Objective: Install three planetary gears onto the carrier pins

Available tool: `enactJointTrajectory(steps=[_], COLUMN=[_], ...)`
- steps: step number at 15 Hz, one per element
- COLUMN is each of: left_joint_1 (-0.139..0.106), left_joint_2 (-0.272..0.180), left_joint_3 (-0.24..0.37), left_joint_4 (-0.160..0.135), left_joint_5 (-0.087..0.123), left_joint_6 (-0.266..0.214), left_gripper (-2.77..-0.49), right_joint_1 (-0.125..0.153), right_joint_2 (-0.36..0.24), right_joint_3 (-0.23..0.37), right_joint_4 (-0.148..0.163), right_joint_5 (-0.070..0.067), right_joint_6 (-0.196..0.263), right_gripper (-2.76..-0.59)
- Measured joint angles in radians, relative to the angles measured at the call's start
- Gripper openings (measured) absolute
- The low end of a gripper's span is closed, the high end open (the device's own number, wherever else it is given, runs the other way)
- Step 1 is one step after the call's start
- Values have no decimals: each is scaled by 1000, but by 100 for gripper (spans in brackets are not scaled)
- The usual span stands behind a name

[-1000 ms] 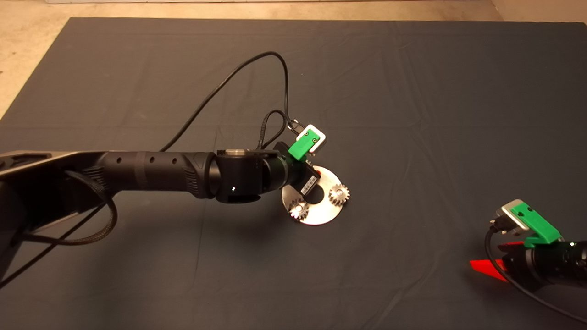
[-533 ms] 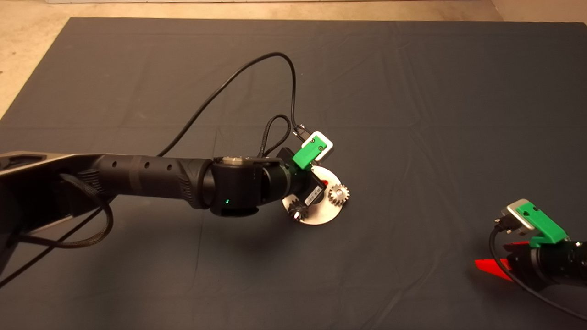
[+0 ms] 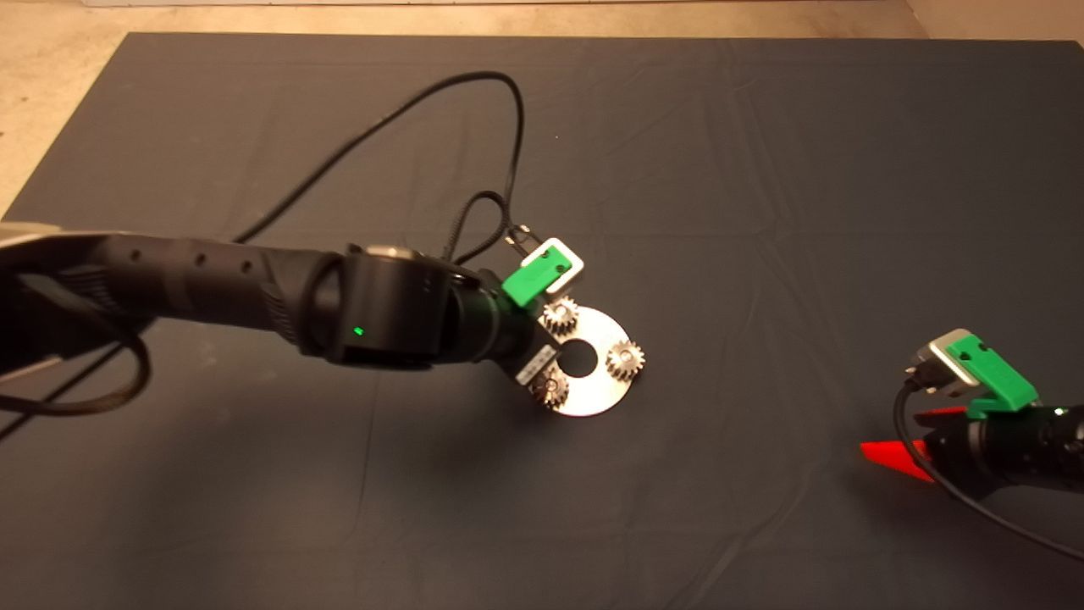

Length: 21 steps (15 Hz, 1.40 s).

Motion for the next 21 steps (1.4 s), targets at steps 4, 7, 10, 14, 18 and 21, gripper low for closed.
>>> enactJointTrajectory(steps=[4, 7, 10, 14, 18, 21], left_joint_1=[-32, -28, 43, 85, 96, 99], left_joint_2=[-317, -429, -386, -272, -248, -234], left_joint_3=[145, 370, 429, 436, 441, 441], left_joint_4=[-145, -199, -213, -219, -222, -223], left_joint_5=[86, 206, 211, 208, 213, 213], left_joint_6=[-63, -236, -356, -436, -451, -457], left_gripper=[-180, -180, -180, -180, -180, -180], right_joint_1=[18, 19, -24, -96, -117, -126], right_joint_2=[368, 638, 724, 620, 590, 574], right_joint_3=[-13, -28, -29, -13, -3, 0], right_joint_4=[86, 84, 75, 72, 71, 71], right_joint_5=[-93, -232, -281, -285, -284, -288], right_joint_6=[51, 167, 289, 307, 320, 326], right_gripper=[-144, -144, -144, -144, -144, -144])
